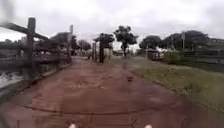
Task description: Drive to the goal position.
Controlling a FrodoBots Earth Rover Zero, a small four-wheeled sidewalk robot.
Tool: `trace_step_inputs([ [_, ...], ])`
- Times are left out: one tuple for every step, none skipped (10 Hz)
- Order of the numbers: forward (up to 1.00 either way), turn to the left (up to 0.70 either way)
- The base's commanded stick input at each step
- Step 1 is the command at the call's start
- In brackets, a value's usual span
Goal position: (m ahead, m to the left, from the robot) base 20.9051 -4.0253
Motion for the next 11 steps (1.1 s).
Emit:
trace_step_inputs([
  [0.85,0.01],
  [0.85,0.01],
  [0.85,0.01],
  [0.85,0.01],
  [0.85,0.01],
  [0.85,0.01],
  [0.85,0.01],
  [0.85,0.01],
  [0.85,0.01],
  [0.85,0.01],
  [0.85,0.01],
])
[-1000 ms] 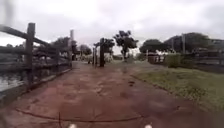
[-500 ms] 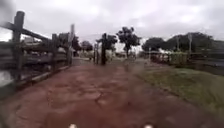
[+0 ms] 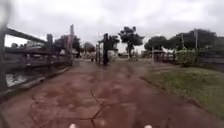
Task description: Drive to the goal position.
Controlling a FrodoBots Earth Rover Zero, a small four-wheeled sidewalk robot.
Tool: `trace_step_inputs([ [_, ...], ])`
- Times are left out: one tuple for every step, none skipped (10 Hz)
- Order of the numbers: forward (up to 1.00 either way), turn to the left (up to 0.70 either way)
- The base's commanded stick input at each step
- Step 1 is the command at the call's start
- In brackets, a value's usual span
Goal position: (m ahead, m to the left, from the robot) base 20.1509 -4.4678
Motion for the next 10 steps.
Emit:
trace_step_inputs([
  [0.85,0.01],
  [0.85,0.01],
  [0.85,0.01],
  [0.85,0.01],
  [0.85,0.01],
  [0.85,0.01],
  [0.85,0.01],
  [0.85,0.01],
  [0.85,0.01],
  [0.85,0.01],
])
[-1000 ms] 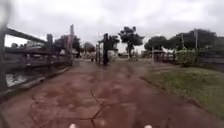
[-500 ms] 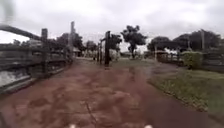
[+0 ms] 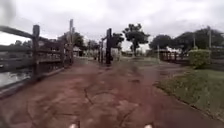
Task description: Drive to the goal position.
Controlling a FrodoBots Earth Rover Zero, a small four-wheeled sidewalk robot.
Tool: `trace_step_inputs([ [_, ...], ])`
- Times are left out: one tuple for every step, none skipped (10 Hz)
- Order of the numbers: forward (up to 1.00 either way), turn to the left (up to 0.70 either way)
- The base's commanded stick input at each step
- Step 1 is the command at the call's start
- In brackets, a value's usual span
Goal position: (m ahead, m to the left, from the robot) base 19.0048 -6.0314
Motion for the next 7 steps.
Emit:
trace_step_inputs([
  [0.85,-0.33],
  [0.85,-0.33],
  [0.85,-0.33],
  [0.85,-0.33],
  [0.85,-0.33],
  [0.85,-0.33],
  [0.85,-0.33],
])
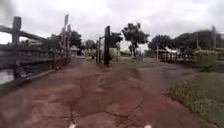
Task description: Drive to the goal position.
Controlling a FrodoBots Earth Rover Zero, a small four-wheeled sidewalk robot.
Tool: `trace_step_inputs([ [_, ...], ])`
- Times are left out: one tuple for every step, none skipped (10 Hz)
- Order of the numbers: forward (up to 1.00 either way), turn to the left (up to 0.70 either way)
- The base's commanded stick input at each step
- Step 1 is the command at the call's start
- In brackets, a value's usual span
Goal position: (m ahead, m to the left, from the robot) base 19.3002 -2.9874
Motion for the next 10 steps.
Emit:
trace_step_inputs([
  [0.85,-0.33],
  [0.85,-0.33],
  [0.85,-0.33],
  [0.85,-0.33],
  [0.85,-0.33],
  [0.85,-0.33],
  [0.85,-0.33],
  [0.85,-0.33],
  [0.85,-0.33],
  [0.85,-0.33],
])
